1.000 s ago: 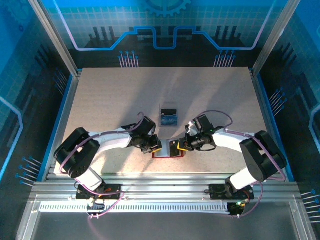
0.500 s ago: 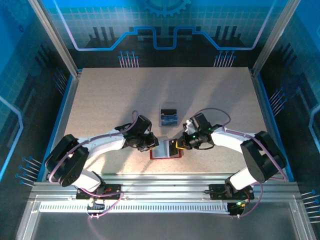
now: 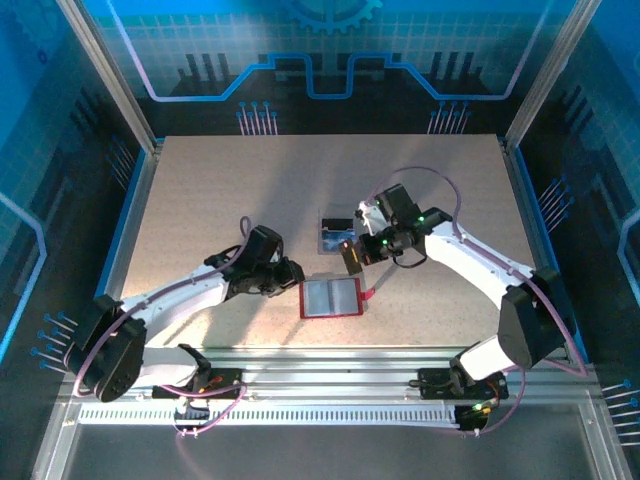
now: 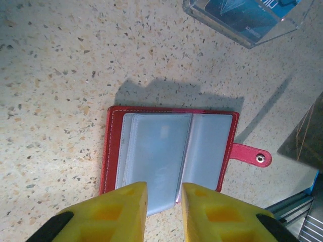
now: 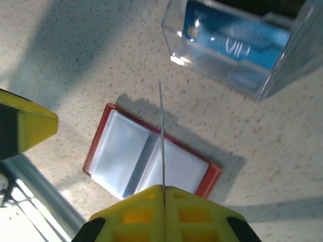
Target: Take the credit cards out of the card holder
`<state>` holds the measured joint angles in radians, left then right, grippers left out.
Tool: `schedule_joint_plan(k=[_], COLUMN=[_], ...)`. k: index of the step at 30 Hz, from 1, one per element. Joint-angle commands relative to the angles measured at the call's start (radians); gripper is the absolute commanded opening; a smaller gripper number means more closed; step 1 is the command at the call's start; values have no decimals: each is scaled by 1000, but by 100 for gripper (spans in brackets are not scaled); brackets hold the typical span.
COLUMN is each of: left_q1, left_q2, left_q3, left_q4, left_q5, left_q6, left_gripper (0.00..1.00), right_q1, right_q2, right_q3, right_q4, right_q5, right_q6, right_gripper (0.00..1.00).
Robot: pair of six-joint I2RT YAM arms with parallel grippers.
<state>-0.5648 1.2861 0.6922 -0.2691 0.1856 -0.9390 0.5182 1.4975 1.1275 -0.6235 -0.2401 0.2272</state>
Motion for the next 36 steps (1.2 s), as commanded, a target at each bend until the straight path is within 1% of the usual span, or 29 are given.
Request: schedule_joint_plan(k=[1,3,7,9,15,19,22,25,33,36], left_q1=[17,24,36,41,63,98,143,175,182,183], left_q2=[-51,-71,-100,-112,-120,-113,-111,-108,-121,-131], left_q3=[-33,-47,-68,-81,-82,-63,-44,-46,-84,-91], left_q4=[-43,-47,-53,-50,-62,-93,-129,-129,-80,-81], left_q5=[-18,-19,-18,-18,-20,-11,11,41,85,85], left_q6=[21,20,18,17,30,58,91,100,72,74], left_gripper=[25,26,26,26,26,27,27,27,27,28], right_q1=[27,32,37,38,37,29,25,23,20,20], right_q2=[49,79,143,176,277,355,422,484,617,665], right_q3=[82,134,233,281,410,530,635,725,907,982], right_q4=[-122,-153,-209,-231,-300,-362,-418,-473,-568,-606], right_q5=[120,123,192,199,225,228,226,214,243,245], right_q6=[-263,-386,-550,-649,-847,-927,-968,-1010,-1075,-1091], right_gripper=[0,0,0,0,0,0,0,0,0,0])
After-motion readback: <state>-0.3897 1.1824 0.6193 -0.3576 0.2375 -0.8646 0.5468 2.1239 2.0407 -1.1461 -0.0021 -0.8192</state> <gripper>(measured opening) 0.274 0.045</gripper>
